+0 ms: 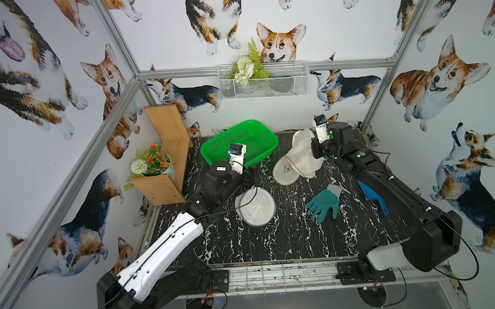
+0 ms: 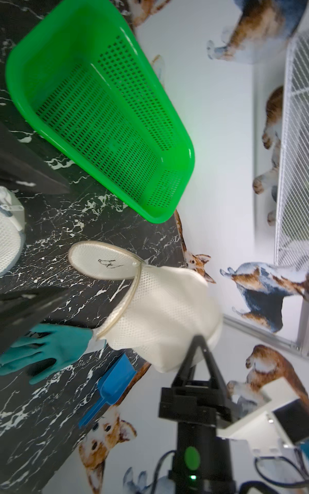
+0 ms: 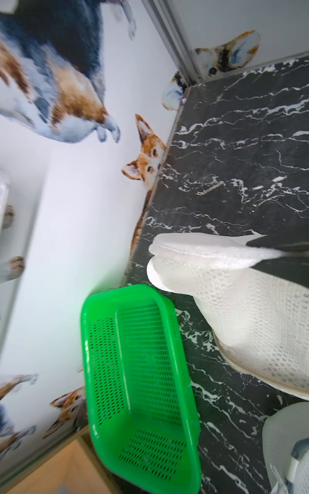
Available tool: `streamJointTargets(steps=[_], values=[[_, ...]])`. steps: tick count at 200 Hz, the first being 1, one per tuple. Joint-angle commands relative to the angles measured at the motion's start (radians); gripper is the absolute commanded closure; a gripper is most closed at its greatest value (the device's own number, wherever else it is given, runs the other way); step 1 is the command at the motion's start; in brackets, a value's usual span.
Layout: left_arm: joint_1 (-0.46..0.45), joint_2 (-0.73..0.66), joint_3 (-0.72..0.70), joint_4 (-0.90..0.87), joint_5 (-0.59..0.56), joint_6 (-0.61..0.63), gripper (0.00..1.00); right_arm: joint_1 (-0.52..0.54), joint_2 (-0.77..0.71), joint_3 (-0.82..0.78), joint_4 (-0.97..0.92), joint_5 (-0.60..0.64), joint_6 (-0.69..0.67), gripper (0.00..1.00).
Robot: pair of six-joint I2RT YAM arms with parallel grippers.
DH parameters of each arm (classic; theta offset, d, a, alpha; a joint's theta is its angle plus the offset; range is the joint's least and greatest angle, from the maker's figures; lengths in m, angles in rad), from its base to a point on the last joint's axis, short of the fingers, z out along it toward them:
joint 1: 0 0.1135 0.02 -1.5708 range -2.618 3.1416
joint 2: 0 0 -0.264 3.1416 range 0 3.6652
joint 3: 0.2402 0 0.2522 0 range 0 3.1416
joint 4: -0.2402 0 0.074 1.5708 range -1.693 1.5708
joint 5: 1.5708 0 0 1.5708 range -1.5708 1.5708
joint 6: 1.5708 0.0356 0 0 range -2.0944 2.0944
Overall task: Turn the laundry bag inside out
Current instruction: Pick up the laundry bag and place it in the bin.
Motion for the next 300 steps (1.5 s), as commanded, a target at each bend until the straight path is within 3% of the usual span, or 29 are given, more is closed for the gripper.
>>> streamJointTargets(steps=[1,21,62,115,142,206,245,276,300], values=[[-0.006,0.012,0.03,0.079,0.153,0.222,0.36,-0.031,-0.053,0.041,-0.029,-0.138,-0.017,1.0],[-0.034,0.042,0.07,0.081,0.181,0.395,0.31,-0.057,-0.099,0.077,-0.067,-0.214,0.0,1.0],[-0.22,0.128,0.104,0.145,0.013,0.881,0.16,-0.061,-0.107,0.202,-0.238,-0.24,0.089,1.0],[-0.354,0.258,0.106,0.417,-0.157,1.136,0.09,-0.06,-0.013,0.451,-0.597,-0.143,0.237,1.0],[-0.369,0.303,0.134,0.459,-0.157,1.184,0.07,-0.059,0.037,0.55,-0.755,-0.154,0.263,1.0],[-0.375,0.386,0.209,0.387,-0.071,1.265,0.03,-0.06,0.052,0.612,-0.848,-0.278,0.32,1.0],[-0.378,0.384,0.204,0.34,-0.049,1.283,0.02,-0.061,0.061,0.666,-0.862,-0.222,0.33,1.0],[-0.381,0.381,0.192,0.328,-0.078,1.291,0.01,-0.061,0.072,0.7,-0.874,-0.216,0.329,1.0],[-0.389,0.404,0.21,0.349,-0.176,1.311,0.01,-0.061,0.077,0.708,-0.882,-0.231,0.324,1.0]])
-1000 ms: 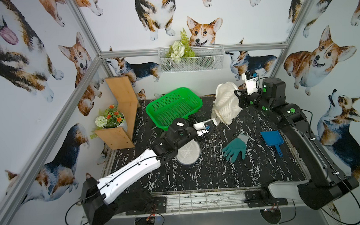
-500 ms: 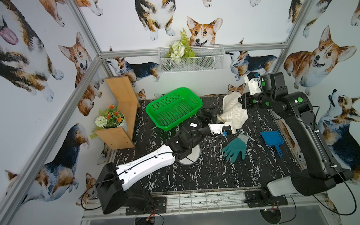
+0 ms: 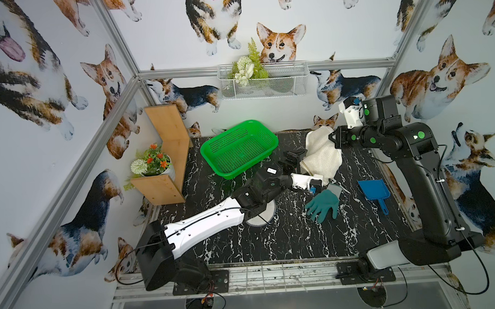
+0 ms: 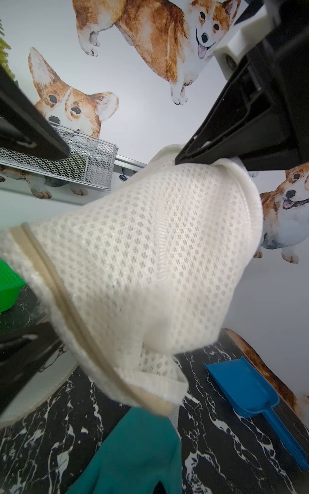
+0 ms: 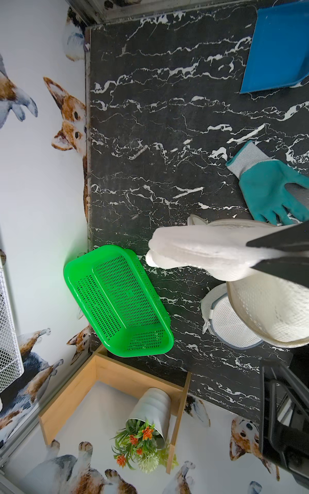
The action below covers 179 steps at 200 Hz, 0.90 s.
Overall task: Turn the laundry bag inside out
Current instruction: Pick up the laundry bag and place it in the bin, then turn over the laundry bag.
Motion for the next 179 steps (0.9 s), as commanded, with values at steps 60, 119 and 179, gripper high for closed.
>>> streamJointTargets(steps=[60,119,179], values=[[-0.008,0.063,0.08,0.117,-0.16,0.0,0.0,0.019,-0.011,-0.07,0.003,-0.155,-0.028,1.0],[-0.004,0.062,0.106,0.111,-0.107,-0.088,0.01,0.124,-0.071,-0.191,0.07,-0.162,-0.109,1.0],[0.053,0.023,0.152,-0.064,0.13,-0.249,0.14,0.135,-0.228,-0.406,0.242,-0.234,-0.279,1.0]])
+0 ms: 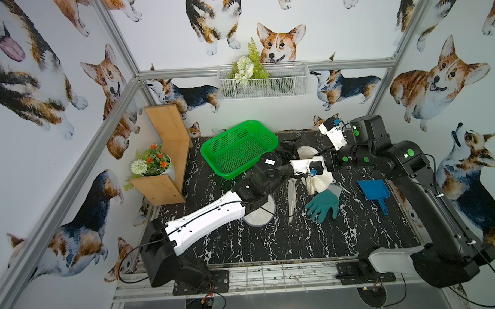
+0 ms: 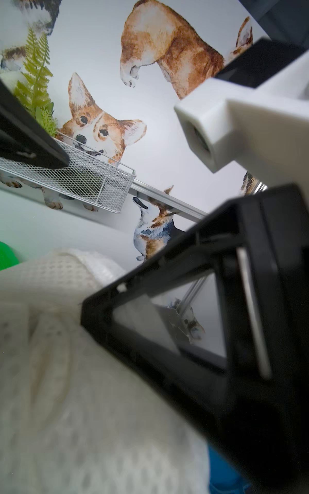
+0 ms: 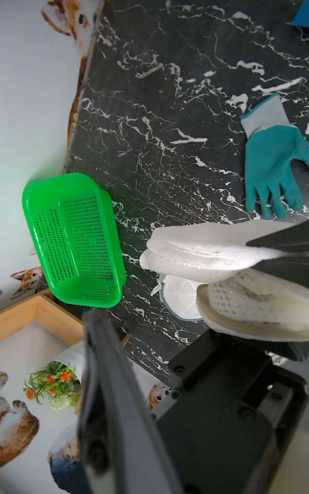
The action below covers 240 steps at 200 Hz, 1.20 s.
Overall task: Turn the laundry bag inside out
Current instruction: Turn over the laundry bag.
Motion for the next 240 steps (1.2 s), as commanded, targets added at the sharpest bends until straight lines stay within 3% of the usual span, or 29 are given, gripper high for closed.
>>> streamJointTargets(steps=[1,64,96,169,228,240], values=[[0.012,-0.009,0.024,-0.072,0.136,-0.094,0.14,0.004,-0.045,-0.064,0.098,-0.059,-0.106,1.0],[0.058,-0.008,0.093,-0.267,0.33,-0.165,0.41,0.008,-0.11,-0.148,0.129,-0.089,-0.271,1.0],[0.077,-0.001,0.123,-0.329,0.392,-0.186,0.48,0.014,-0.119,-0.165,0.124,-0.101,-0.354,1.0],[0.111,0.032,0.183,-0.443,0.478,-0.221,0.67,0.027,-0.178,-0.238,0.2,-0.122,-0.508,1.0],[0.122,0.042,0.197,-0.45,0.529,-0.271,0.88,0.035,-0.17,-0.237,0.239,-0.058,-0.559,1.0],[0.125,0.044,0.199,-0.452,0.539,-0.289,0.94,0.036,-0.17,-0.234,0.264,-0.049,-0.542,0.86]])
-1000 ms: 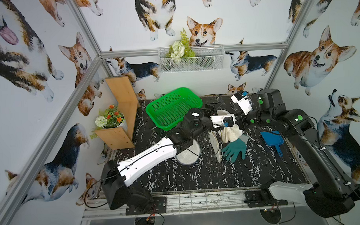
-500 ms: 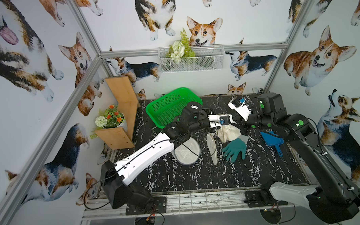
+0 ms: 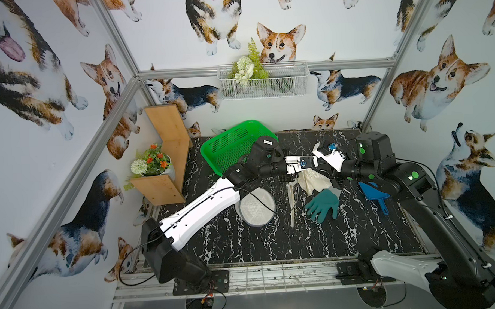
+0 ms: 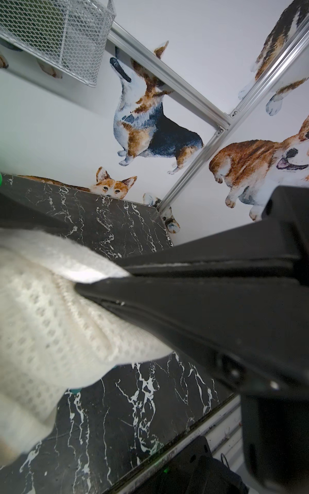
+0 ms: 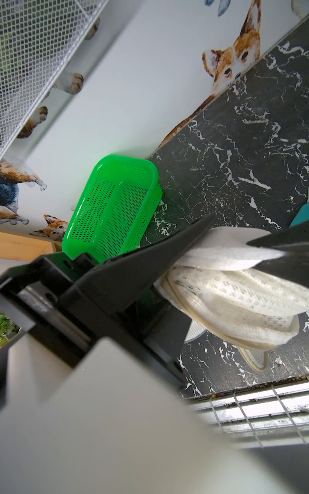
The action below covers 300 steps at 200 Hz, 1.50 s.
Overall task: Turn the laundry bag inside out
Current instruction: Turn over the laundry bag.
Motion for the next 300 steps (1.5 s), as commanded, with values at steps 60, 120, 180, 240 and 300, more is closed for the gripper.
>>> streamJointTargets(steps=[60,120,180,240,300], values=[[0.029,-0.011,-0.012,0.044,-0.028,-0.321,1.0,0.002,-0.158,-0.089,0.352,0.297,0.189,0.19],[0.083,-0.037,-0.071,0.14,-0.057,-0.676,1.0,0.003,-0.478,-0.514,0.635,0.199,0.234,0.26],[0.103,-0.04,-0.071,0.152,-0.041,-0.781,1.0,0.004,-0.505,-0.82,1.094,0.235,0.327,0.49],[0.116,-0.037,-0.07,0.182,-0.024,-0.841,1.0,0.004,-0.411,-0.834,1.21,0.2,0.304,0.55],[0.12,-0.022,-0.061,0.201,0.021,-0.873,1.0,0.003,-0.33,-0.825,1.265,0.194,0.256,0.57]])
